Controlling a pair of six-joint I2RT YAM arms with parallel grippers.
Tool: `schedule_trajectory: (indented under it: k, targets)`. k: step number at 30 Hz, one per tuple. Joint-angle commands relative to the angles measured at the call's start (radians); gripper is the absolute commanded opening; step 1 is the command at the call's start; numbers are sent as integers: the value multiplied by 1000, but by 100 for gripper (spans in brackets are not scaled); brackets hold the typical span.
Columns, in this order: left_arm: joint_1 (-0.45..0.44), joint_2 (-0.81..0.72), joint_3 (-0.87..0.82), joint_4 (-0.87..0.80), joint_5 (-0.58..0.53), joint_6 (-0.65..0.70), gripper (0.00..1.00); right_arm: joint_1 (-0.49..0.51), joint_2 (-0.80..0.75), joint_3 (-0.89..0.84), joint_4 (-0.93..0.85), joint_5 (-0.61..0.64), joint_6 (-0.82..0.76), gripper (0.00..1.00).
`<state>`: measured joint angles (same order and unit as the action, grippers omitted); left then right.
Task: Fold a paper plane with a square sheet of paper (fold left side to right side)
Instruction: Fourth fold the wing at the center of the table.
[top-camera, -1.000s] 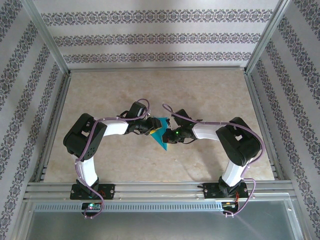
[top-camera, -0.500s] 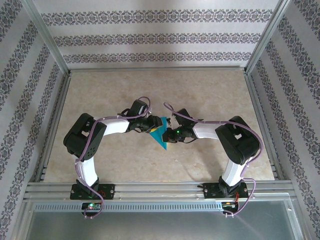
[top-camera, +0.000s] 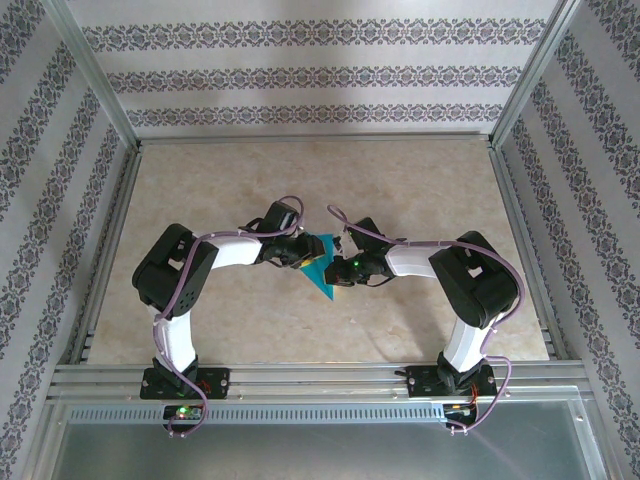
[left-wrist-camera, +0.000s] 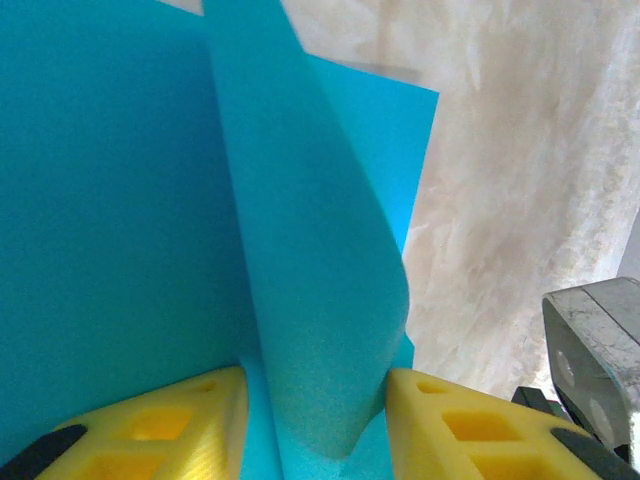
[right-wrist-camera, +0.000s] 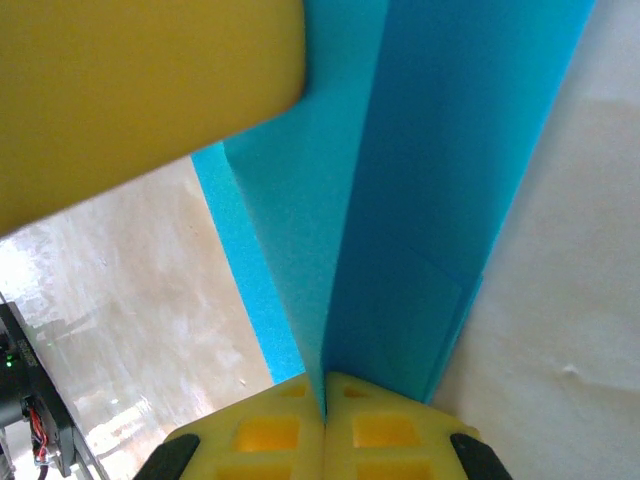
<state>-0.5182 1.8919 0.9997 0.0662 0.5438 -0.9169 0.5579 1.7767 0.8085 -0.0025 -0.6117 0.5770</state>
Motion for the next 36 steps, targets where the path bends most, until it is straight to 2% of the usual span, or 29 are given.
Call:
schedule_trajectory:
  k: [1,24,36]
  targets:
    - [-16,22,12,-57,-31,30,41,-10,15,-14,2,-5,-19,2]
    - [-14,27,19,-83,-45,35,41,-19,-11,-2,10,-26,-11,19]
    - [-14,30,22,-91,-43,36,41,-52,-104,-17,-5,-35,0,37]
